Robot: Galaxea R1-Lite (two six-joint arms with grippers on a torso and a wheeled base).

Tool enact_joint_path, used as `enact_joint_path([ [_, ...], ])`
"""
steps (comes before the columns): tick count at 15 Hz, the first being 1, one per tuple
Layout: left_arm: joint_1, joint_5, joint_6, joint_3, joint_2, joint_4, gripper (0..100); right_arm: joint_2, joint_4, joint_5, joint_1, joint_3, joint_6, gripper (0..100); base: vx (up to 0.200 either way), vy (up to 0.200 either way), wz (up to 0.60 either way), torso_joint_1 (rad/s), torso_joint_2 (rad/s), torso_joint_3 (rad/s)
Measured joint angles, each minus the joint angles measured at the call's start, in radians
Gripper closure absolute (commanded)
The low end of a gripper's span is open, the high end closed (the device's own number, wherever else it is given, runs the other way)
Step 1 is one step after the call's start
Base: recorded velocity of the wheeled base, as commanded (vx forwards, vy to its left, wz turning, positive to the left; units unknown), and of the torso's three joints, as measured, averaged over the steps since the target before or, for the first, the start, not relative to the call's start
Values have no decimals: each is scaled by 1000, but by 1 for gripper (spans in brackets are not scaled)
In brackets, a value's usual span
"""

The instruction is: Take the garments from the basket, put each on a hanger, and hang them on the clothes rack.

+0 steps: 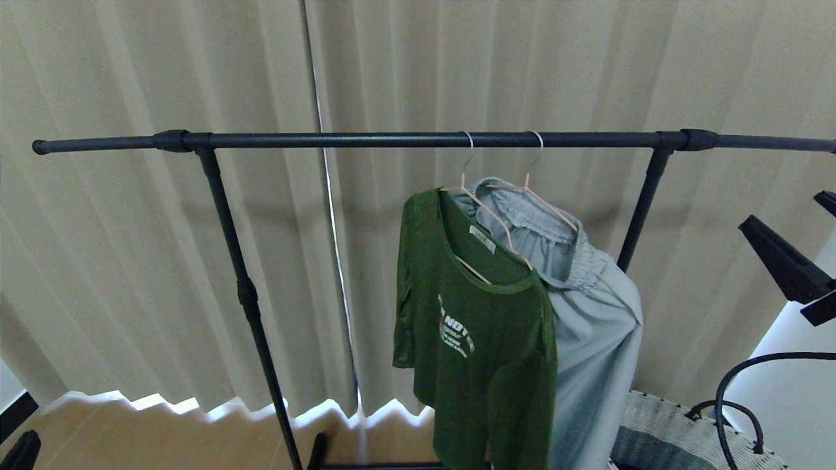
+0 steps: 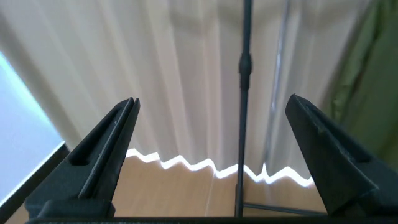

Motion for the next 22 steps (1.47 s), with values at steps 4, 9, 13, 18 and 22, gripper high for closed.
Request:
enact_joint_path([
  [4, 9, 18, -11, 35, -166, 149, 0, -120, 48, 0, -13, 39, -21, 0, 0, 0, 0, 0, 0, 0],
  [9, 12, 33, -160, 39, -271, 223, 0, -321, 518, 0, -7, 39, -118, 0, 0, 0, 0, 0, 0, 0],
  [13, 11, 31, -157, 39, -284, 223, 0, -463, 887, -5, -5, 39, -306, 0, 0, 0, 0, 0, 0, 0],
  [18, 8, -163, -58, 40, -287, 241, 0, -568, 1113, -103, -6, 64, -429, 0, 0, 0, 0, 0, 0, 0],
  [22, -47, -176, -45, 40, -289, 250, 0, -723, 1175, -210, -12, 134, -431, 0, 0, 0, 0, 0, 0, 0],
])
